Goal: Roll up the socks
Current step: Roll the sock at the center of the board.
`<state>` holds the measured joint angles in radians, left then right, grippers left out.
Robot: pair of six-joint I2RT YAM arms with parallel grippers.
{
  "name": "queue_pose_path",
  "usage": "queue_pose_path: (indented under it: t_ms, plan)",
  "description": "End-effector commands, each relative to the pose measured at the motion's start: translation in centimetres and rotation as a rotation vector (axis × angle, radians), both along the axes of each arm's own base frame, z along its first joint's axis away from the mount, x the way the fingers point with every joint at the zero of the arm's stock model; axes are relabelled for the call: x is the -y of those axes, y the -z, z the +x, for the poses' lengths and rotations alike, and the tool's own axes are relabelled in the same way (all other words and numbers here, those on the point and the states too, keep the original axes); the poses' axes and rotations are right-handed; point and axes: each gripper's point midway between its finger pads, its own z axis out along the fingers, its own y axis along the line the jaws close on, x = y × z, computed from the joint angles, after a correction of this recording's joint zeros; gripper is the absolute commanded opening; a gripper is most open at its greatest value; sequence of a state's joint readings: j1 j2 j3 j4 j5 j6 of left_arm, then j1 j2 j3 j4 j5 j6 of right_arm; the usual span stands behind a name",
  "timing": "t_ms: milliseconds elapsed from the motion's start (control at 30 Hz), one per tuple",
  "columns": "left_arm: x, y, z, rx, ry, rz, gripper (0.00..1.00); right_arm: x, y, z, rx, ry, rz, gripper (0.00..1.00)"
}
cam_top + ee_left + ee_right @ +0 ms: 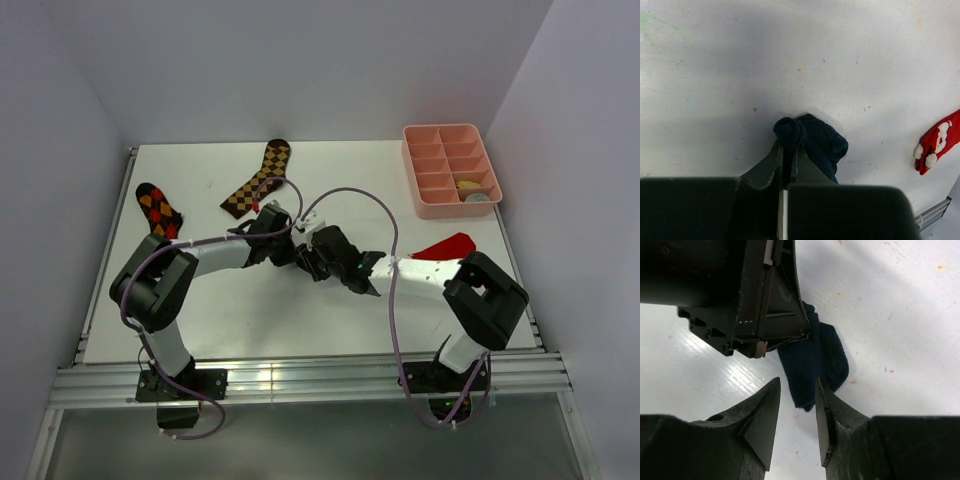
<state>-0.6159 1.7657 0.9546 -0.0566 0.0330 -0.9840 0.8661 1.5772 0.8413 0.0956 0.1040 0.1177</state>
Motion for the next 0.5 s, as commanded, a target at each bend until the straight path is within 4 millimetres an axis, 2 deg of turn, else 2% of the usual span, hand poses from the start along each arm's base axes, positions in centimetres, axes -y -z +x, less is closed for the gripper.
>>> queue_pose_path:
  t_ms: [0,167,233,467]
  plan:
    - [0.6,-0.4,0.2,0.001,0.038,0.004,0.00,-0.2,0.2,0.9,0.120,0.010,-0.094,0.42]
    - [0.8,-0.4,0.1,-0.007,0.045,0.002,0.00,-0.9,2.1,0.7,0.158,-0.014,-0.202,0.43]
    - [0.8,-0.4,0.0,-0.007,0.049,0.001,0.00,-1.5,2.3,0.3,0.169,-0.031,-0.214,0.43]
    - [1.3,-0.7,-0.1,-0.011,0.064,-0.022,0.00,-0.7,4.7,0.5,0.168,0.014,-0.344,0.42]
